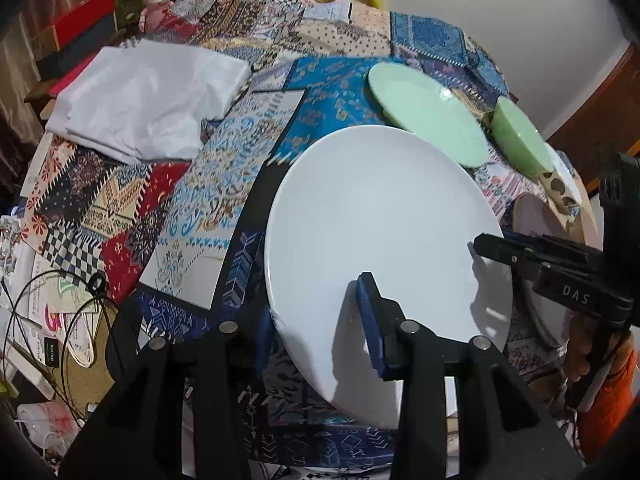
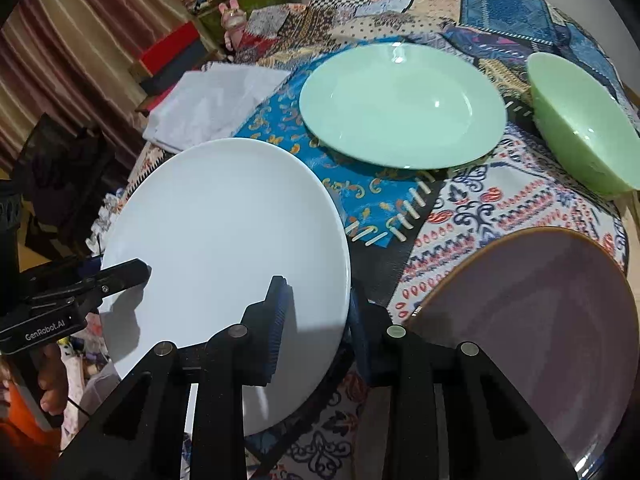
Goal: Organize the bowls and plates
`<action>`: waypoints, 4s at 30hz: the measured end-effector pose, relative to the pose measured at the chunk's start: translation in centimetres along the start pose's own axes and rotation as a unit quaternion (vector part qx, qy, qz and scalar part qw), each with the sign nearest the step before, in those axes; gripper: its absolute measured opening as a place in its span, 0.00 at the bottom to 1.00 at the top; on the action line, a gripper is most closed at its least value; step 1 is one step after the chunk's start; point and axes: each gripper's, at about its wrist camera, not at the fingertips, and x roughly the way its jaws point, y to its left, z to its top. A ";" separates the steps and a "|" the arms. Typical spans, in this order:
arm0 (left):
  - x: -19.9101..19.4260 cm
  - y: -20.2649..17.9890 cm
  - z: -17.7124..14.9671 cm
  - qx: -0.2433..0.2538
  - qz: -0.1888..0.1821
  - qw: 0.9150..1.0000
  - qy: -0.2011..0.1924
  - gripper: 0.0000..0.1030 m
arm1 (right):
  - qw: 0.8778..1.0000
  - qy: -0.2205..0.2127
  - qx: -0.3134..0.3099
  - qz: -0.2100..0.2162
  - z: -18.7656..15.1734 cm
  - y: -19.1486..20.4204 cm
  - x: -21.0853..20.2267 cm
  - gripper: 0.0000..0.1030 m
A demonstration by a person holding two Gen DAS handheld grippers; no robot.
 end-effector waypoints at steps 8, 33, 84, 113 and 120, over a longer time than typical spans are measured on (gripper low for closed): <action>-1.8 -2.7 1.6 0.013 -0.014 0.999 -0.031 0.38 | 0.999 -0.050 0.014 -0.005 -0.3 -1.0 -3.5 0.27; -2.0 -13.7 2.9 0.091 -0.057 0.993 -0.052 0.38 | 0.988 -0.121 0.085 -0.044 -3.8 -7.6 -10.8 0.27; 6.7 -19.1 1.0 0.126 -0.088 0.986 0.059 0.38 | 0.978 -0.099 0.157 -0.090 -9.9 -13.1 -11.4 0.27; -2.9 -18.1 4.2 0.171 -0.012 0.980 -0.099 0.73 | 0.974 -0.165 0.105 -0.111 -6.5 -10.5 -14.6 0.41; -2.8 -15.7 7.5 0.164 0.023 0.978 -0.126 0.91 | 0.975 -0.175 0.085 -0.106 -3.0 -9.4 -13.1 0.51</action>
